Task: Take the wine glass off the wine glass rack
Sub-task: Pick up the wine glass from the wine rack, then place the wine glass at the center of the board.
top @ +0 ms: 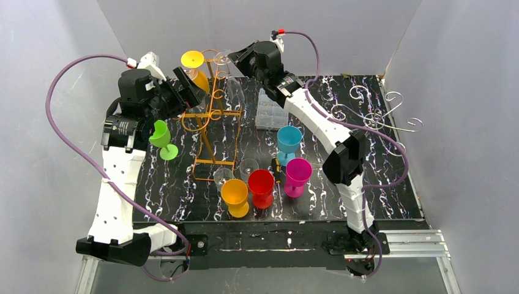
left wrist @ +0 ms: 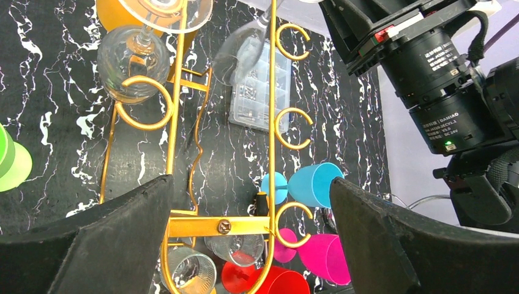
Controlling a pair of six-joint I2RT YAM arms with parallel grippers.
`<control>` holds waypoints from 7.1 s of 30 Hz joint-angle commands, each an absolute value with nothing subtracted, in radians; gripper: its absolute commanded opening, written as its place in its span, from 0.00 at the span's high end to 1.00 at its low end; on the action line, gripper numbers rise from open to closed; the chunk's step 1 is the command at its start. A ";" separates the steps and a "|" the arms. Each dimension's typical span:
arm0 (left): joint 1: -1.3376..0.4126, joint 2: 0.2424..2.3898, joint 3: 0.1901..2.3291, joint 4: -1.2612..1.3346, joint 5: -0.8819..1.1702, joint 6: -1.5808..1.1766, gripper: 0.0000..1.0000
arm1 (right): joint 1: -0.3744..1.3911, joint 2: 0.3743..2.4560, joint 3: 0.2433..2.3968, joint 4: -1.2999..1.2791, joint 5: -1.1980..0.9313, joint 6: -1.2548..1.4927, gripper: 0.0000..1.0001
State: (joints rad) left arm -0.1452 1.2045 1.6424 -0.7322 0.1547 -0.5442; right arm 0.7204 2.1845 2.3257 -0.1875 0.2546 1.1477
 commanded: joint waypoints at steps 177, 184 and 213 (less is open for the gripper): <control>-0.263 1.408 1.716 -0.168 0.577 -1.394 1.00 | 0.890 1.324 1.468 0.217 0.181 -0.054 0.25; -0.289 1.369 1.707 -0.182 0.579 -1.394 1.00 | 0.910 1.386 1.473 0.257 0.179 -0.185 0.30; -0.326 1.323 1.681 -0.204 0.587 -1.369 1.00 | 0.922 1.483 1.567 0.276 0.218 -0.115 0.64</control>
